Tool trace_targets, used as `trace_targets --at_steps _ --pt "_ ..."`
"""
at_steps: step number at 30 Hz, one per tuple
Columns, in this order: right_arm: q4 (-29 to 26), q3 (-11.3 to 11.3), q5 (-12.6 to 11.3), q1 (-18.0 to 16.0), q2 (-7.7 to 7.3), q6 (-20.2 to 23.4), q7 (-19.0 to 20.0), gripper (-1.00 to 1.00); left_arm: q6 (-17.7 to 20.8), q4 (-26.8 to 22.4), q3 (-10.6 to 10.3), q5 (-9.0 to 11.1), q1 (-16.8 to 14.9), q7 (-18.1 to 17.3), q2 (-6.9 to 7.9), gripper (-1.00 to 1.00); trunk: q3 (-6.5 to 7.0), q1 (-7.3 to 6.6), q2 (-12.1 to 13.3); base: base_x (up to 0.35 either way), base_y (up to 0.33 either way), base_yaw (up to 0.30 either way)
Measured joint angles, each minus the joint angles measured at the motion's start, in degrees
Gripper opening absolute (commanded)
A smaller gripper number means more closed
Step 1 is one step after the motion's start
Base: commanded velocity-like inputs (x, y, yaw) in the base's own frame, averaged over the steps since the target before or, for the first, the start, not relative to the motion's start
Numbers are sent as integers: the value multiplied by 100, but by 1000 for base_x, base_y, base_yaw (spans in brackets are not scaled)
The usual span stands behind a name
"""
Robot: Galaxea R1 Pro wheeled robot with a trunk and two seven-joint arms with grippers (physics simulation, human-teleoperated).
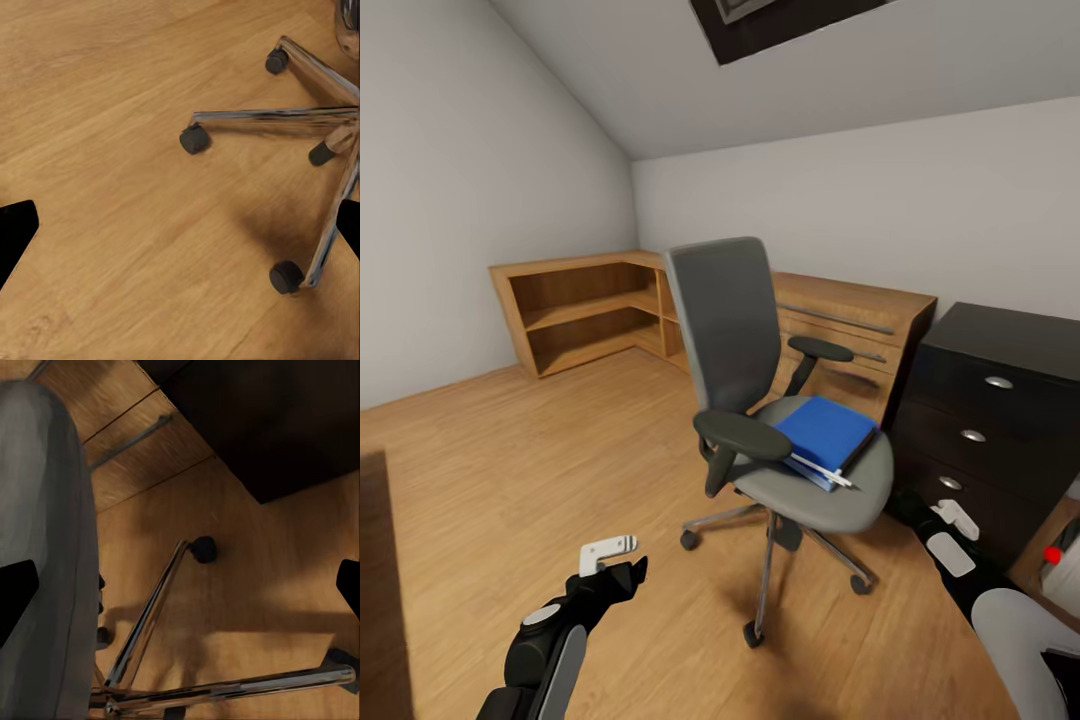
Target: In the bedroom, organize the workspace by keeping the computer under the desk, ensuring the monitor is on the desk, placing the keyboard on the desk next to the monitor, placing the mouse on the desk next to the keyboard, moving the folder from the swivel chair onto the desk next to the mouse, stacking the notebook on top of the folder with the pen on top of the notebook, and positioning the swivel chair next to the desk.
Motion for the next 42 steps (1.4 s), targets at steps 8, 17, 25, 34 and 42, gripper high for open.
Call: trace_targets --at_steps 8,17,25,34,42 --pt "3 45 -16 4 1 0 7 100 0 57 -10 -1 -2 0 -3 100 0 1 0 9 0 81" --pt "3 45 -16 3 1 0 13 100 -8 64 -213 2 -5 4 3 100 0 1 0 -1 -58 1" --pt "3 45 -16 12 6 -9 55 100 -1 63 -256 2 -2 0 5 100 0 4 1 -142 -158 0" --pt "-5 52 -28 12 38 -5 73 100 0 62 -248 9 -2 0 6 100 0 1 0 -41 -5 0" --pt "12 53 -23 11 129 -7 69 100 0 61 -247 11 -2 0 8 100 0 1 0 0 0 58"
